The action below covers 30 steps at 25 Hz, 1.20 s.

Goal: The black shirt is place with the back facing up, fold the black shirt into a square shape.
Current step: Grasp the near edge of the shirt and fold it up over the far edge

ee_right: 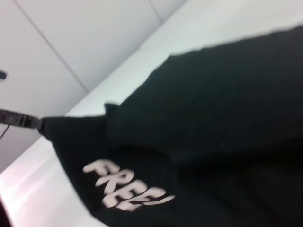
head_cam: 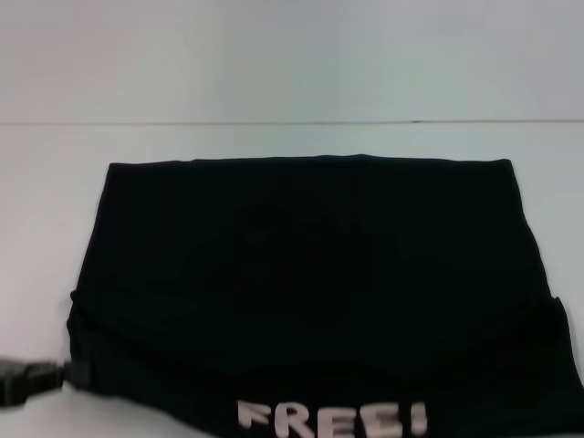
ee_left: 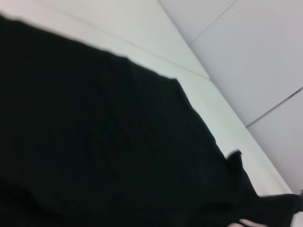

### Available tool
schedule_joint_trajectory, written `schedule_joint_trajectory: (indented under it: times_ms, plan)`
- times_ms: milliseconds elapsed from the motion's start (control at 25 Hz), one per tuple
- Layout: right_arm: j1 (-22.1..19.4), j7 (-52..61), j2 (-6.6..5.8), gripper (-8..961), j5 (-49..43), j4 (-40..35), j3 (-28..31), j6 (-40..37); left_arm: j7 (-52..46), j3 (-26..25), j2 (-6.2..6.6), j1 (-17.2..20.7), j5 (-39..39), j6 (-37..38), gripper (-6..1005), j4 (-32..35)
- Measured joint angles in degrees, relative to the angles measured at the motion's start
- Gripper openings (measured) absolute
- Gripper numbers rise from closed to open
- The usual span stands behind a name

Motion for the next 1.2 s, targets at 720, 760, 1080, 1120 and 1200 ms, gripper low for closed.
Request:
schedule_joint_trajectory:
  times_ms: [720, 760, 1080, 1120, 1200]
  plan:
    - [23.7, 11.5, -3.04, 44, -0.1, 5.7, 1.8, 28.0, -6.6, 9.9, 6.47, -25.2, -0.4, -49.0, 46, -22.8]
    - [26.4, 13.0, -2.68, 44, -0.1, 8.4, -0.8, 35.2, -6.6, 11.4, 5.90, -26.4, -0.4, -54.1, 47, -23.9]
    - [31.1, 15.6, -0.25, 44, 0.2, 11.5, -5.6, 51.4, -6.4, 17.0, 3.69, -28.8, -0.4, -69.4, 50, -26.5]
    - [31.4, 15.6, -0.10, 44, 0.3, 11.5, -5.6, 52.4, -6.4, 17.1, 3.66, -28.9, -0.4, -70.4, 50, -26.5]
    - [32.0, 15.6, 0.02, 44, 0.6, 11.5, -5.5, 53.9, -6.6, 17.1, 3.69, -29.0, -0.4, -71.8, 51, -26.5]
